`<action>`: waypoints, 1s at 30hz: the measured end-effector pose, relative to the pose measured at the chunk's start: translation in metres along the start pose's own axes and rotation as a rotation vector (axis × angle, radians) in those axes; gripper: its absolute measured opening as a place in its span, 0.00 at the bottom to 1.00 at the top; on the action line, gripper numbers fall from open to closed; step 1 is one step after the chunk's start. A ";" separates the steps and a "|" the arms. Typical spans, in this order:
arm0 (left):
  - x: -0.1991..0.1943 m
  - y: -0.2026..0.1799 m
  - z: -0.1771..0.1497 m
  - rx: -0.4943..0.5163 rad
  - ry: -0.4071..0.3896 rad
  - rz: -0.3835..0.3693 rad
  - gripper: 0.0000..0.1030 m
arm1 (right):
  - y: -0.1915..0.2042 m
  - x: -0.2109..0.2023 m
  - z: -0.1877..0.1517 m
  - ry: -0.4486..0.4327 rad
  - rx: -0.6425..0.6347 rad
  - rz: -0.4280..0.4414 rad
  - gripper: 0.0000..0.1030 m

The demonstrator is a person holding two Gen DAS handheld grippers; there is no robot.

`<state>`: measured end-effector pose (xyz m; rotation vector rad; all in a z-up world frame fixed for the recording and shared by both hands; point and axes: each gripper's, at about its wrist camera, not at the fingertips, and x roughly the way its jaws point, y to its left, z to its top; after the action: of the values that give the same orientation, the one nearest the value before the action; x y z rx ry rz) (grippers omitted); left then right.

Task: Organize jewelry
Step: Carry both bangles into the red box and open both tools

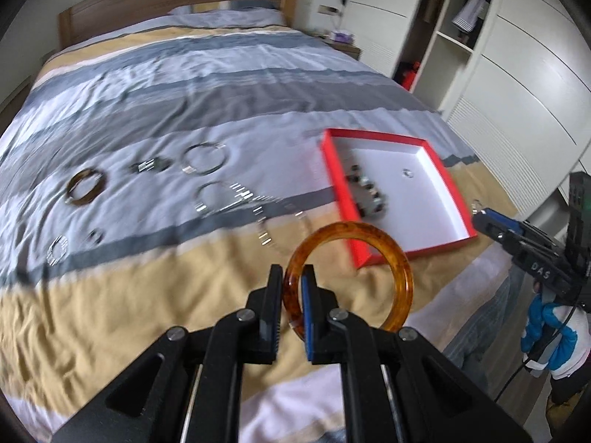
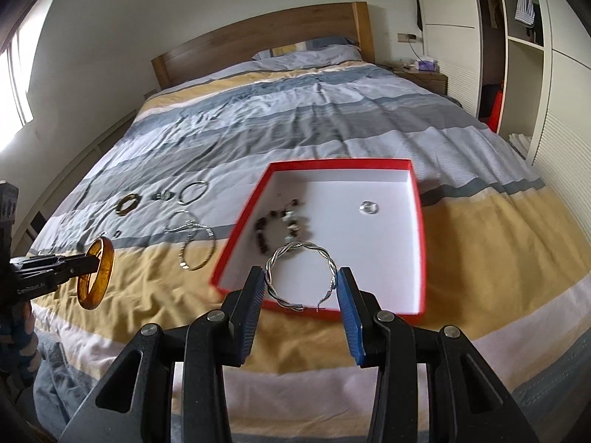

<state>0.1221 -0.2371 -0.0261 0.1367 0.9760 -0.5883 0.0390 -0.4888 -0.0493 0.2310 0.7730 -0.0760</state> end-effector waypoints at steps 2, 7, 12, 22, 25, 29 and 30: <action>0.012 -0.013 0.011 0.024 0.005 -0.013 0.09 | -0.007 0.007 0.004 0.009 -0.006 -0.006 0.38; 0.043 -0.041 0.033 0.079 0.019 -0.040 0.09 | -0.022 0.025 0.014 0.042 -0.027 -0.008 0.38; 0.077 -0.069 0.045 0.152 0.060 -0.046 0.09 | -0.033 0.050 0.019 0.101 -0.047 0.006 0.38; 0.131 -0.099 0.051 0.300 0.144 0.010 0.09 | -0.039 0.092 0.012 0.258 -0.210 -0.007 0.39; 0.143 -0.102 0.055 0.320 0.167 0.039 0.09 | -0.043 0.098 0.009 0.303 -0.255 -0.025 0.39; 0.156 -0.103 0.059 0.321 0.190 0.053 0.09 | -0.041 0.103 0.008 0.348 -0.304 -0.025 0.39; 0.159 -0.103 0.058 0.317 0.196 0.054 0.09 | -0.039 0.105 0.007 0.363 -0.316 -0.025 0.39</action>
<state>0.1777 -0.4095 -0.1071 0.5088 1.0593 -0.6866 0.1132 -0.5268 -0.1250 -0.0692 1.1351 0.0674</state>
